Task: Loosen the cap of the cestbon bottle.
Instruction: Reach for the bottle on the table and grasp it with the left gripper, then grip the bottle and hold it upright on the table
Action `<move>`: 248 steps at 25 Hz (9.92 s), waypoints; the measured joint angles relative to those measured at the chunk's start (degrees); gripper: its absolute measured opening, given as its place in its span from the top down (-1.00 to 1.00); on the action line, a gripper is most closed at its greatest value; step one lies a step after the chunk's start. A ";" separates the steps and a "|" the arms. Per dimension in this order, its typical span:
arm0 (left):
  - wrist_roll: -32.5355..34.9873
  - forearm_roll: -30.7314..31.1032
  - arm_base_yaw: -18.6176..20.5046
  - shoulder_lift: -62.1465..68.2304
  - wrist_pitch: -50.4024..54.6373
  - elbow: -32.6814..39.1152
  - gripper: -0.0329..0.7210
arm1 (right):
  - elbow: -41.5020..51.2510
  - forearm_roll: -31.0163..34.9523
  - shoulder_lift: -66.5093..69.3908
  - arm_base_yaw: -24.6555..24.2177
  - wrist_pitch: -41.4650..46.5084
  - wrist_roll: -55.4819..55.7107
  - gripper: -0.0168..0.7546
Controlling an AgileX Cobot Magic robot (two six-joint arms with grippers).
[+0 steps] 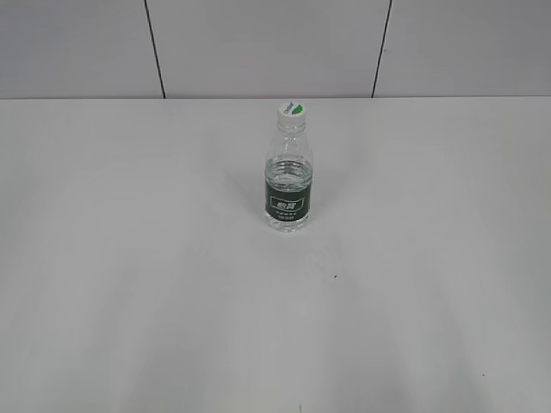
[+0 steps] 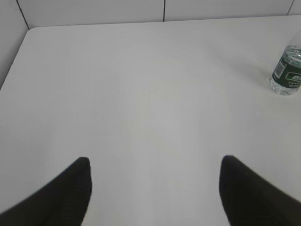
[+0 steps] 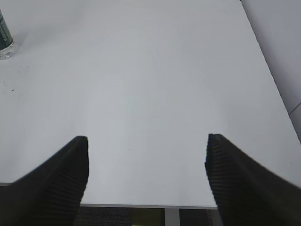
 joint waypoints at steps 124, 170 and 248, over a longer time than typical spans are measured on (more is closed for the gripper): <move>-13.51 34.25 -25.00 136.94 -130.61 -29.06 -0.59 | 0.00 0.00 0.00 0.00 0.00 0.00 -0.57; -16.60 34.67 -27.80 139.53 -122.80 -37.14 -0.58 | 0.00 0.00 0.00 0.00 -0.05 0.00 -0.57; -14.58 49.48 -25.73 132.67 -132.60 -20.06 -0.15 | 0.00 0.00 0.00 0.00 0.00 0.00 -0.57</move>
